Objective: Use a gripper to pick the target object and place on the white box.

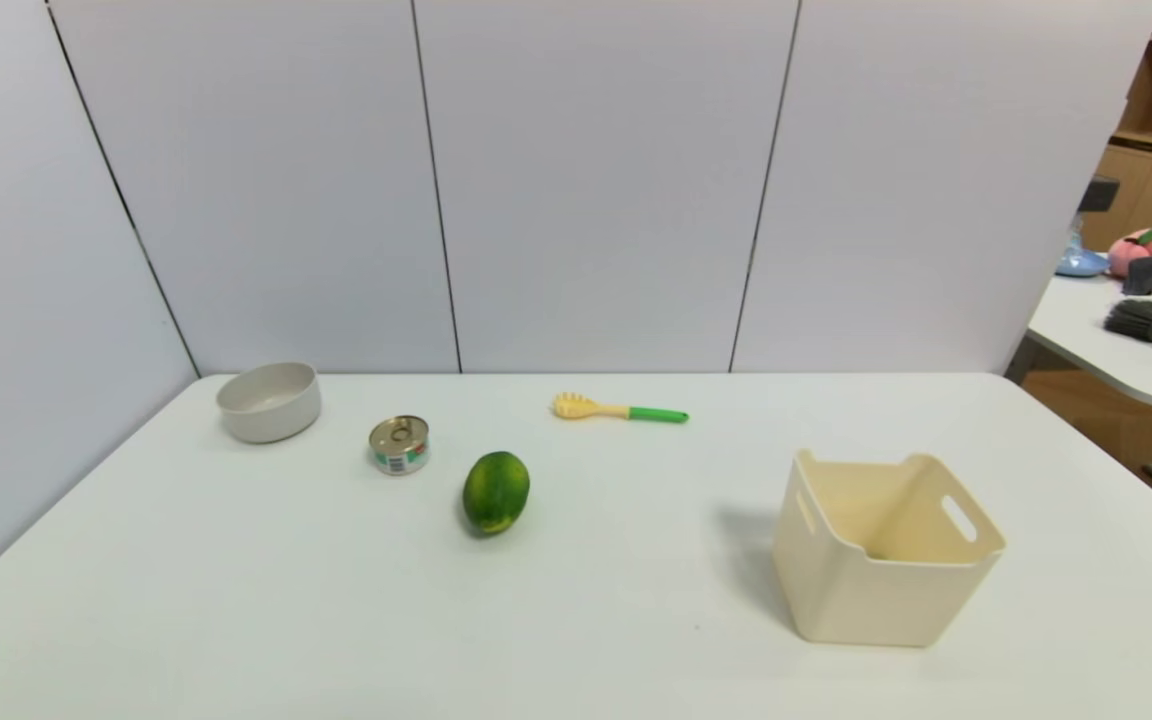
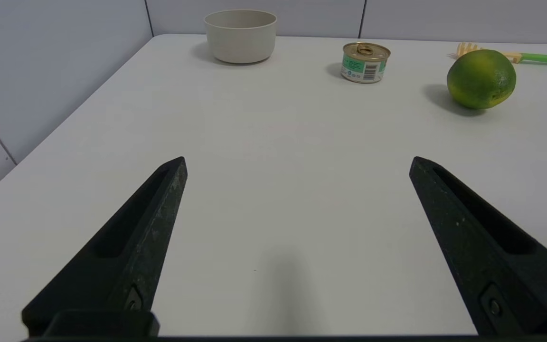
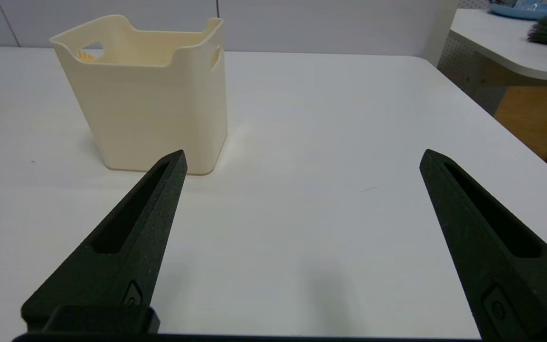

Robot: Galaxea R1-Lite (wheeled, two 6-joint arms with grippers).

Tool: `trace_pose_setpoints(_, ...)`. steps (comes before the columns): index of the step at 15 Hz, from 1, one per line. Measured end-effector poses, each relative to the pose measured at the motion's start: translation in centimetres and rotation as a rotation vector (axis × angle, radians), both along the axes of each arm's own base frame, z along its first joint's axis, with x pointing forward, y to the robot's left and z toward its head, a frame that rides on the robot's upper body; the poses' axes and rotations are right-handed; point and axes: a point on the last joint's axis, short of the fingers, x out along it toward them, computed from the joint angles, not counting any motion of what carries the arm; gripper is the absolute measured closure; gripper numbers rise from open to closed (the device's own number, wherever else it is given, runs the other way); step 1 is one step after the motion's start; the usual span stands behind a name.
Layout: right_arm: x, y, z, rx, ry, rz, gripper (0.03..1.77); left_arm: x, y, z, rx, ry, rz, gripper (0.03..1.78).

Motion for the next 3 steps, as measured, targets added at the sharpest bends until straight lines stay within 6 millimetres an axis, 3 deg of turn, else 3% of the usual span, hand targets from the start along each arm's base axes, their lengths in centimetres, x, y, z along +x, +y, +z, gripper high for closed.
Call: trace_pose_setpoints(3,0.00,0.00,0.00,0.009,0.000,-0.002,0.10,0.00,0.00,0.00,0.000,0.000,0.000,0.12)
